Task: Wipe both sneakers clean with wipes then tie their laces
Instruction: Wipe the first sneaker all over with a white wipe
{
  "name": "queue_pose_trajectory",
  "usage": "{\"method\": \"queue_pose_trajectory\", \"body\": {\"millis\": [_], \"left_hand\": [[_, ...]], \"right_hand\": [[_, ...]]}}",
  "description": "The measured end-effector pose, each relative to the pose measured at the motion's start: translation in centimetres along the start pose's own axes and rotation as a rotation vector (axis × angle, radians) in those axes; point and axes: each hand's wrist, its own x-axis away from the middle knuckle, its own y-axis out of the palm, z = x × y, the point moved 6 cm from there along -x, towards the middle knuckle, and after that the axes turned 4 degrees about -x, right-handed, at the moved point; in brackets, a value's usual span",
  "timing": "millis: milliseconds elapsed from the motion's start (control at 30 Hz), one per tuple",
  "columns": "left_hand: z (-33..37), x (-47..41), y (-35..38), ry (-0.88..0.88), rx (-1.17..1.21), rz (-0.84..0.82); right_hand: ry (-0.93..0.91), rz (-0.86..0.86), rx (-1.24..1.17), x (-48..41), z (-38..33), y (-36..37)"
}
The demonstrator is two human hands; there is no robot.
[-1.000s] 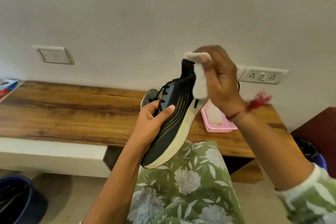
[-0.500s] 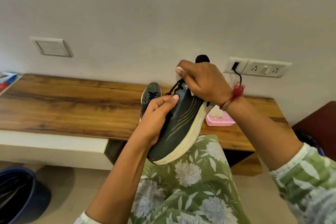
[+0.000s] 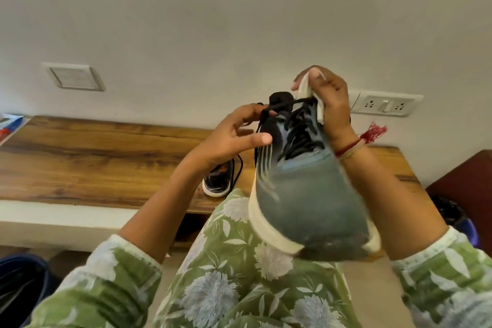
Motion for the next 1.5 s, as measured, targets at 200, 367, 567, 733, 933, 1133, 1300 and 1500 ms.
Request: {"method": "queue_pose_trajectory", "body": {"millis": [200,367,567,733,933,1133,1300,1500], "left_hand": [[3.5,-0.6,0.2,0.215,-0.463,-0.013],[4.9,-0.4,2.0,0.163,-0.632,-0.273],[3.8,1.2,1.9,-0.051,-0.150,-0.463],[1.2,3.0,-0.9,-0.221,0.009,-0.159],[-1.9,5.6,-2.1,-0.361,0.081,-0.069],[-3.3,6.8,-1.2,-0.413,0.220,0.102],[-3.2,7.3,-0.6,-0.448,0.334,0.176],[-2.6,7.5,0.3,-0.443,0.369,0.210]], "right_hand": [[0.208,0.079,-0.305,0.7,2.4,0.4],[0.171,-0.045,-0.122,1.1,2.3,1.9],[0.367,0.046,-0.204,2.7,4.0,1.7],[0.653,0.313,-0.346,3.1,6.1,-5.6],[0.624,0.479,-0.442,2.3,2.6,-10.5],[0.349,0.181,-0.004,3.0,-0.9,-5.7],[0.124,0.030,0.640,4.0,0.4,-2.6],[-0.044,-0.095,0.995,3.4,1.2,-1.2]]}}
